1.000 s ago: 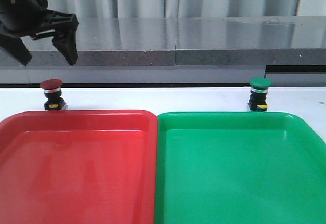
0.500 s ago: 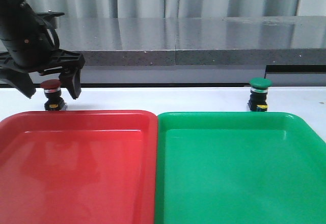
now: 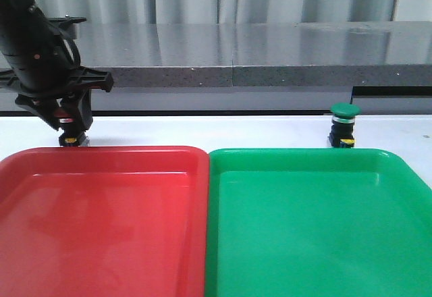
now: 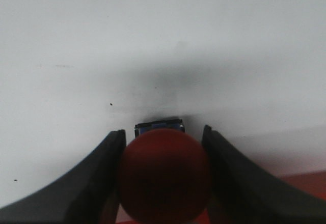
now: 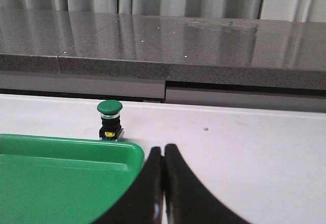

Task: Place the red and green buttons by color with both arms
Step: 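Close the left gripper on the red button and lift it, then carry the red button toward the robot and lower it into the red tray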

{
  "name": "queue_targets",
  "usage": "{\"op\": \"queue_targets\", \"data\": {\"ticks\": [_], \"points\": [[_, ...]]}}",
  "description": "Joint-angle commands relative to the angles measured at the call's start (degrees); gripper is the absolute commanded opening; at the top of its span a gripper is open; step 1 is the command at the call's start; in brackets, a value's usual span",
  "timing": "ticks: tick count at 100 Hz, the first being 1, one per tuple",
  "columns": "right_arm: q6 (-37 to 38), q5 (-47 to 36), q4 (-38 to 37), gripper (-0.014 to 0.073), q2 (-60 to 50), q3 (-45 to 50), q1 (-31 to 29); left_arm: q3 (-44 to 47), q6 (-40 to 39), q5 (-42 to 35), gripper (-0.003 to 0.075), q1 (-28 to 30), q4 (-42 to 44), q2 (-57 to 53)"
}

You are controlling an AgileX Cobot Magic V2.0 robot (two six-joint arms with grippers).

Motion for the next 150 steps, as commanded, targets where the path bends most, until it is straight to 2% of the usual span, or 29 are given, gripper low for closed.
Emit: {"op": "queue_targets", "data": {"ticks": [1,9,45,59,83,112,126,150], "points": [[-0.43,-5.07,0.0,-0.0059,-1.03,-0.8,-0.03,-1.83,-0.32,-2.3,0.0144,-0.44,-0.16,-3.01],[-0.43,-5.07,0.0,-0.0059,-1.03,-0.8,-0.03,-1.83,-0.43,-2.3,0.0113,-0.44,-0.16,-3.27],[-0.43,-5.07,0.0,-0.0059,-1.03,-0.8,-0.03,-0.97,-4.09,0.4,0.0113,-0.44,-0.74,-13.14],[-0.43,-5.07,0.0,-0.0059,-1.03,-0.8,-0.03,3.85,-5.25,0.0,0.0113,-0.99,-2.06,-18.19],[-0.43,-5.07,0.0,-0.0059,-1.03,-0.8,-0.03,15.95,-6.86,-6.27,0.0113,-5.76,-3.21,-25.48],[-0.43,-5.12,0.0,-0.0059,-1.03,-0.8,-0.03,21.44,-8.4,-9.89,0.0113,-10.28,-3.24,-25.79],[-0.43,-5.12,0.0,-0.0059,-1.03,-0.8,-0.03,23.2,-9.83,-12.72,0.0113,-10.34,-3.24,-25.51],[-0.43,-5.12,0.0,-0.0059,-1.03,-0.8,-0.03,23.82,-9.83,-12.65,0.0113,-10.34,-3.36,-22.0]]}}
